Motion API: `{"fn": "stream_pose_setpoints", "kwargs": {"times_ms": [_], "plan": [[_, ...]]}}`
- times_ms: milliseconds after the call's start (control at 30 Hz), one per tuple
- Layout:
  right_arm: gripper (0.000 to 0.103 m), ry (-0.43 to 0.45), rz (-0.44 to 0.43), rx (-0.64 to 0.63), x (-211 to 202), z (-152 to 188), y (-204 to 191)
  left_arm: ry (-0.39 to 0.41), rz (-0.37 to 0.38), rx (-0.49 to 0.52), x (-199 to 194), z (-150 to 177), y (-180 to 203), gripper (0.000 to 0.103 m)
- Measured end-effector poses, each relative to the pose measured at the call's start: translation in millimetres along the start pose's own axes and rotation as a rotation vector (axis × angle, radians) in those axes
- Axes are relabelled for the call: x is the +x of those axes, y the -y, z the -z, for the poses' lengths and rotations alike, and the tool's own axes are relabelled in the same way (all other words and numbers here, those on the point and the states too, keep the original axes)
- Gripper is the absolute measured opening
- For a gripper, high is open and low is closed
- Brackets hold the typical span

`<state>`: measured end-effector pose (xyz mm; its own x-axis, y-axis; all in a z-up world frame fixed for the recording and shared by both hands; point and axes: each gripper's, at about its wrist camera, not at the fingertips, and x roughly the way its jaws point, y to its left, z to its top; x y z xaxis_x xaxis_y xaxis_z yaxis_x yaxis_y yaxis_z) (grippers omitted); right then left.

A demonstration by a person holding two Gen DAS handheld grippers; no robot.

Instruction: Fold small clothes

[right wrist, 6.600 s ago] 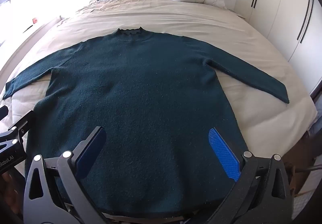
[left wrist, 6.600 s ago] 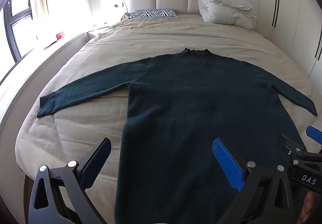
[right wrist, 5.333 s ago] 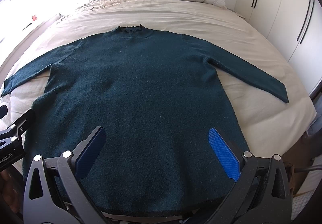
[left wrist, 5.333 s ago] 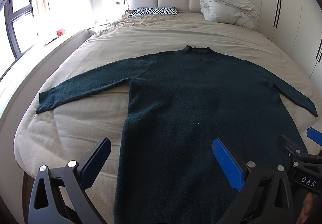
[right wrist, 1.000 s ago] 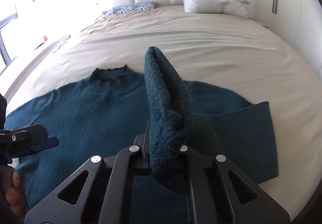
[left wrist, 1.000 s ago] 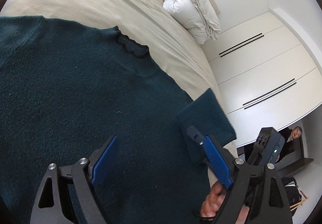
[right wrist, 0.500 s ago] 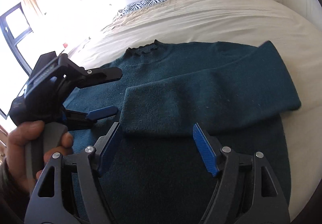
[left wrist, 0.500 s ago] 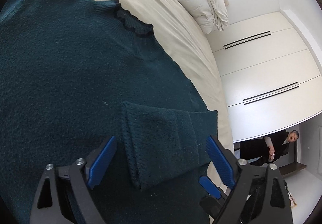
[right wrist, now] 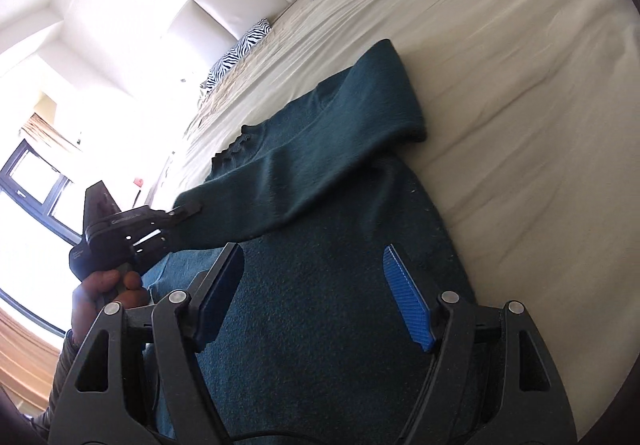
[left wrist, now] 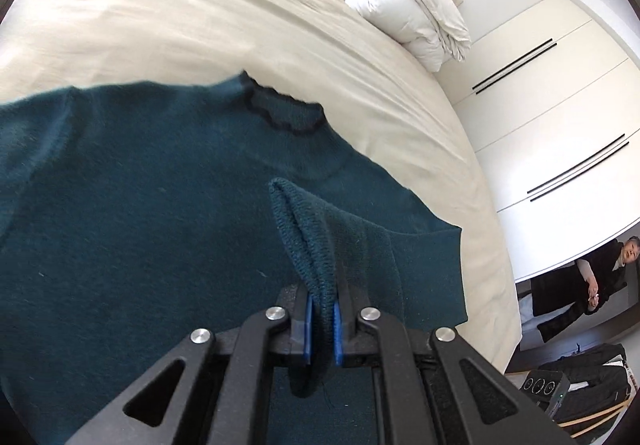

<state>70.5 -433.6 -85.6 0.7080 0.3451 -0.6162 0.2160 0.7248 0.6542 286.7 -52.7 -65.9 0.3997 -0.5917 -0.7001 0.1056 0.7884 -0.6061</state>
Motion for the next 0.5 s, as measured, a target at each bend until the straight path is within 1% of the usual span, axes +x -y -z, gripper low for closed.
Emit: {"fn": "stream_pose_setpoints", "kwargs": {"times_ms": [67,167,267,400,500], "plan": [[0.072,-0.017,-0.003,0.024,1.6,-0.1,10.1,0.021,-0.03,-0.013,-9.3,-8.3,-16.8,0.008],[0.072,-0.041,0.0,0.063,6.7,2.1,24.2,0.038,-0.062,-0.059,-15.3,-19.1,-47.0,0.008],[0.072,-0.046,0.004,0.068,11.3,0.6,27.4,0.048,-0.098,-0.074,-17.0,-28.7,-67.3,0.008],[0.071,-0.054,0.014,0.063,10.0,-1.3,30.0,0.069,-0.115,-0.093,-17.7,-25.6,-86.8,0.008],[0.071,-0.058,0.016,0.066,12.7,-2.7,29.8,0.067,-0.115,-0.115,-12.9,-21.0,-98.7,0.008]]}}
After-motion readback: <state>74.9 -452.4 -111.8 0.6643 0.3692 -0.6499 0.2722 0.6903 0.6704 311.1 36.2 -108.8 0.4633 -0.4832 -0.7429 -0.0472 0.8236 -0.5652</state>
